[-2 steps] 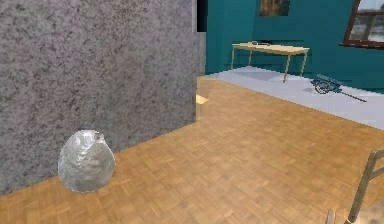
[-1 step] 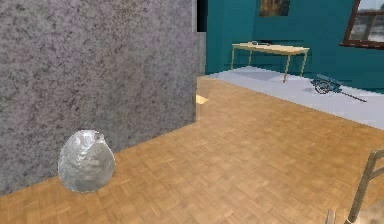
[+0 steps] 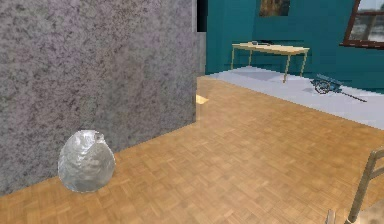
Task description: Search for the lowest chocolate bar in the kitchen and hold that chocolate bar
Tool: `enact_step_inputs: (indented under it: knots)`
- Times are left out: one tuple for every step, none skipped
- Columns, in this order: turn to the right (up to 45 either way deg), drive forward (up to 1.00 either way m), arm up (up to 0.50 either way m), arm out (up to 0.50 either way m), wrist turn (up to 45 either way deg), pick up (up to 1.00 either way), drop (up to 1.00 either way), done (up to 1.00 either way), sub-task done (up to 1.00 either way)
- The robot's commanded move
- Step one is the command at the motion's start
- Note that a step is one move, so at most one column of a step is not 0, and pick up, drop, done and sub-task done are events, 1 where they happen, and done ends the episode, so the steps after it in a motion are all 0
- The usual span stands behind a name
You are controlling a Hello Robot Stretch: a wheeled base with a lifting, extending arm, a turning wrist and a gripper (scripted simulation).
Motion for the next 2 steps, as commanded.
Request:
enact_step_inputs:
  knots:
    - [0.0,0.00,0.10,0.00,0.0,0.00,0.00,0.00,0.00]
    - [0.0,0.00,0.00,0.00,0.0,0.00,0.00,1.00,0.00]
